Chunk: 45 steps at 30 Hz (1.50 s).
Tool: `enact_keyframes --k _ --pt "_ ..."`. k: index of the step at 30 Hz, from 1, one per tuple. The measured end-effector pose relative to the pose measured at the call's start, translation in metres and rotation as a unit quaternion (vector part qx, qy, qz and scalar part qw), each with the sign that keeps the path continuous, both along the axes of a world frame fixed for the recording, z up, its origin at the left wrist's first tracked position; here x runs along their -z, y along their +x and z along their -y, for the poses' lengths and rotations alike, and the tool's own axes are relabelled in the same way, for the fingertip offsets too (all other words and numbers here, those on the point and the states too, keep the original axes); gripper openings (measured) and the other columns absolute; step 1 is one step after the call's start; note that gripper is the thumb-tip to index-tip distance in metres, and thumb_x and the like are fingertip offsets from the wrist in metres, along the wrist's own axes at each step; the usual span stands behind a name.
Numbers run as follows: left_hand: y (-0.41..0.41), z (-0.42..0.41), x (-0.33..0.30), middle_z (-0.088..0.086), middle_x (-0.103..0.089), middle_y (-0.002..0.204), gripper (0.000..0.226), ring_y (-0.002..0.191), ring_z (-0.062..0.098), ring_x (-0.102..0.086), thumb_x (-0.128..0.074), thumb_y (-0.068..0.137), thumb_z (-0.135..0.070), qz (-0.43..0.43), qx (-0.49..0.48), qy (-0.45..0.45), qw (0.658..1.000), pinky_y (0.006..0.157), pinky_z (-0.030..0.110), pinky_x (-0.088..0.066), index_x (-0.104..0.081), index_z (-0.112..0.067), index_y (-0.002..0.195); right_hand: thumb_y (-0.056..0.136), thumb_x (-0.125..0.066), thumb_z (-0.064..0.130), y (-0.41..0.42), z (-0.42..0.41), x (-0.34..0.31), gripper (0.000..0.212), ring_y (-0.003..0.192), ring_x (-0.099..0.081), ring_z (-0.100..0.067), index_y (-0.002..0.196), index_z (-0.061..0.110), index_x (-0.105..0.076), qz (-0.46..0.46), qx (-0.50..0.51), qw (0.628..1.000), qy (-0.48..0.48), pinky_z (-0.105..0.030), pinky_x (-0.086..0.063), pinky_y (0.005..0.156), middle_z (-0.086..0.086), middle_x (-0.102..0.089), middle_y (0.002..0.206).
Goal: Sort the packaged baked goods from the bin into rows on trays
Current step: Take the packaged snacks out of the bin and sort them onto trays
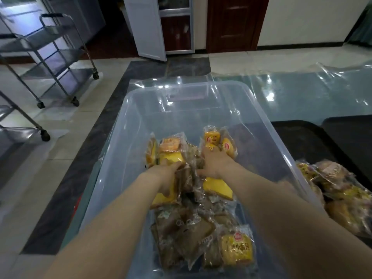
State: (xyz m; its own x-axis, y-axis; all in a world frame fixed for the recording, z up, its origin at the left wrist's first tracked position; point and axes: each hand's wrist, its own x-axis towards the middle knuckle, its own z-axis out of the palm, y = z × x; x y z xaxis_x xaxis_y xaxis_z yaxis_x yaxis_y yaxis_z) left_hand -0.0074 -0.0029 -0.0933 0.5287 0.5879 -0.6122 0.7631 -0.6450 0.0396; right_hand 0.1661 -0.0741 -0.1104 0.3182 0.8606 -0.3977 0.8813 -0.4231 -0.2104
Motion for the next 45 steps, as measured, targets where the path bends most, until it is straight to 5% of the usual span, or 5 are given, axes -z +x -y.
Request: enact_keyframes --k 8,14,18,34,45 --pt "-0.010 0.010 0.009 0.013 0.008 0.157 0.106 0.119 0.039 -0.046 -0.053 0.082 0.009 0.049 0.006 0.045 0.998 0.089 0.041 -0.048 0.010 -0.050 0.143 0.088 -0.051 0.008 -0.003 -0.003 0.006 0.013 0.098 -0.058 -0.031 0.097 0.014 -0.059 0.015 0.089 0.996 -0.008 -0.043 -0.051 0.085 -0.008 -0.062 0.105" --pt "-0.009 0.010 0.012 0.013 -0.047 0.134 0.069 0.113 0.033 -0.054 -0.045 0.086 0.004 0.127 -0.011 0.098 0.987 0.093 0.040 -0.045 -0.024 -0.025 0.145 0.091 -0.048 0.010 -0.001 -0.003 0.003 0.011 0.086 -0.055 -0.028 0.090 0.014 -0.058 -0.001 0.113 0.994 0.007 -0.038 -0.049 0.078 -0.007 -0.057 0.092" --pt "-0.005 0.014 0.004 0.009 -0.061 0.109 0.029 0.095 0.025 -0.060 -0.044 0.089 0.001 0.156 -0.012 0.172 0.973 0.076 0.033 -0.045 -0.052 -0.015 0.112 0.090 -0.049 0.011 0.003 -0.001 -0.002 0.017 0.091 -0.061 -0.028 0.090 0.011 -0.065 -0.044 0.102 0.994 0.022 -0.041 -0.054 0.083 -0.008 -0.064 0.097" --pt "0.000 -0.004 -0.059 0.009 -0.065 0.097 0.021 0.095 0.030 -0.055 -0.044 0.094 -0.018 0.334 -0.156 0.273 0.889 0.076 0.036 -0.038 -0.060 -0.021 0.108 0.085 -0.069 0.009 0.002 -0.014 -0.082 0.022 0.078 -0.059 -0.018 0.069 0.022 -0.063 -0.268 0.189 0.909 0.256 -0.034 -0.052 0.078 0.002 -0.063 0.074" --pt "-0.011 -0.010 -0.094 -0.002 -0.066 0.105 0.026 0.078 0.012 -0.050 -0.047 0.096 -0.021 0.462 -0.218 0.190 0.838 0.066 0.029 -0.040 -0.060 -0.022 0.118 0.090 -0.063 0.017 0.001 0.007 -0.127 0.019 0.083 -0.055 -0.001 0.078 0.031 -0.061 -0.213 0.076 0.921 0.318 -0.016 -0.041 0.064 0.016 -0.061 0.086"
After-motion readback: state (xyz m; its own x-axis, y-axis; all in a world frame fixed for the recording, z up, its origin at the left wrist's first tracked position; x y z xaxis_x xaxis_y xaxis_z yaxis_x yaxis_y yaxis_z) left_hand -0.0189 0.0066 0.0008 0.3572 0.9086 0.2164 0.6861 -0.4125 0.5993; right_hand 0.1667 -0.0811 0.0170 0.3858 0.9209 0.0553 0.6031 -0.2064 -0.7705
